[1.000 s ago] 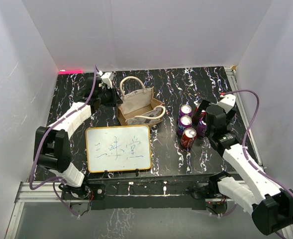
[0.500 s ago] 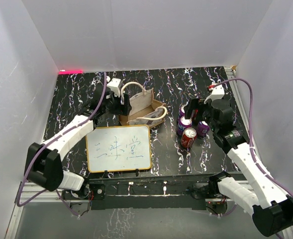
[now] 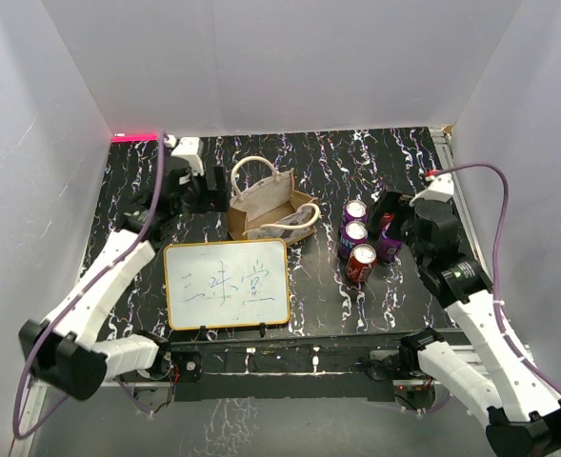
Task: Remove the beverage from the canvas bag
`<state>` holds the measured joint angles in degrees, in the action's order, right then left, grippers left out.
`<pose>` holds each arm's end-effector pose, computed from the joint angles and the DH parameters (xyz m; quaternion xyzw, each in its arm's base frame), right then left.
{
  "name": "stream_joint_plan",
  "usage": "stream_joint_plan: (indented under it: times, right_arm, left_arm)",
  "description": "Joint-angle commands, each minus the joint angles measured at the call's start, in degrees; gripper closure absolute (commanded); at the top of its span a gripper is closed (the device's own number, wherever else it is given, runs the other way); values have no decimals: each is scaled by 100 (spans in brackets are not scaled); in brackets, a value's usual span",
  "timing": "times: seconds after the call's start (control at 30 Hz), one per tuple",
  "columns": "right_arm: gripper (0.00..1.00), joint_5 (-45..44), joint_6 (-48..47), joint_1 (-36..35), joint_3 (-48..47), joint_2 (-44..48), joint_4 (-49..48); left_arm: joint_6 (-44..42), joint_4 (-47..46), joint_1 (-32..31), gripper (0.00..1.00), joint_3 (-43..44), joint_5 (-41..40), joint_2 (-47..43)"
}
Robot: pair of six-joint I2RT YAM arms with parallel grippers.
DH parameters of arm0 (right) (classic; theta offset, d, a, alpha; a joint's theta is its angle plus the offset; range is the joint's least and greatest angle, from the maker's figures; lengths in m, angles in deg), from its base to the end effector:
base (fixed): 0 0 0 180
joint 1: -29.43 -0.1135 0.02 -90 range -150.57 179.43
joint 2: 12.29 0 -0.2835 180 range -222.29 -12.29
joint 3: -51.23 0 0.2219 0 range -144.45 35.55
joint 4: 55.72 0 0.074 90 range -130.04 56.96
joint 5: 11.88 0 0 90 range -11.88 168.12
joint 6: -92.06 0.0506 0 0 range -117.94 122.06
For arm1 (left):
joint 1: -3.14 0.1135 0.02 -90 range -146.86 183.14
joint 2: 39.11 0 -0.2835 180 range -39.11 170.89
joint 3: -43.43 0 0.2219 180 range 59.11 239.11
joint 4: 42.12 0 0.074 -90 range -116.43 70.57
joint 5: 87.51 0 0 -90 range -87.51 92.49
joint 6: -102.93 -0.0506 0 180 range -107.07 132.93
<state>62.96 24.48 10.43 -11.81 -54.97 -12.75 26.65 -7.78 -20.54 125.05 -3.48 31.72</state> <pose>0.1301 0.0308 0.3357 0.0978 0.8222 0.0918 0.5532 0.2392 -0.0991 0.3731 0.0441 0.8347 -0.1342 0.5323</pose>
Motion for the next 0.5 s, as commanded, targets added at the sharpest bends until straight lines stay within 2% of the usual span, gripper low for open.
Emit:
stream_joint_plan:
  times: [0.0,0.13,0.2,0.3,0.37,0.47]
  right_arm:
    - [1,1153,214,-24,-706,-364,113]
    - [1,2953,-171,-23,-1135,-116,61]
    - [1,3485,-191,-24,-1356,42,23]
    - [1,3365,85,-24,-2009,28,584]
    - [1,2949,61,-17,-2454,80,978]
    - [1,2439,-181,-21,-2698,417,1043]
  left_arm:
    - [735,952,30,3,173,28,-1151]
    - [929,1554,30,3,767,42,-1734]
    - [939,1925,30,3,1220,-30,-1886]
    - [980,2396,30,3,1812,-57,-2060]
    - [1008,2531,30,3,2038,-40,-2200]
    - [1015,2662,30,3,2171,-79,-2432]
